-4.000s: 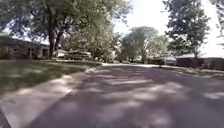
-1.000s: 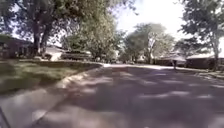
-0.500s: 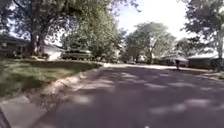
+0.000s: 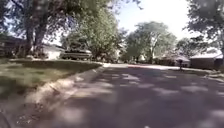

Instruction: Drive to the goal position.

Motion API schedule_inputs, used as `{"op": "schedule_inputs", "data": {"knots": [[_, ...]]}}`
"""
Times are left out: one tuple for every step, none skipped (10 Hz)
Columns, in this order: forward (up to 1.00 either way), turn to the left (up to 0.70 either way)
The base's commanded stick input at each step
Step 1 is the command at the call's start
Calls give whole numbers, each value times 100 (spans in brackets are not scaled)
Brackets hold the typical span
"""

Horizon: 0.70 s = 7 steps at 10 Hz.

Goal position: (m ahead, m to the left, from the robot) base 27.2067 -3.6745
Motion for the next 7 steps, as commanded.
{"op": "schedule_inputs", "data": {"knots": [[100, 0], [100, 0], [100, 0], [100, 0], [100, 0], [100, 0], [100, 0]]}}
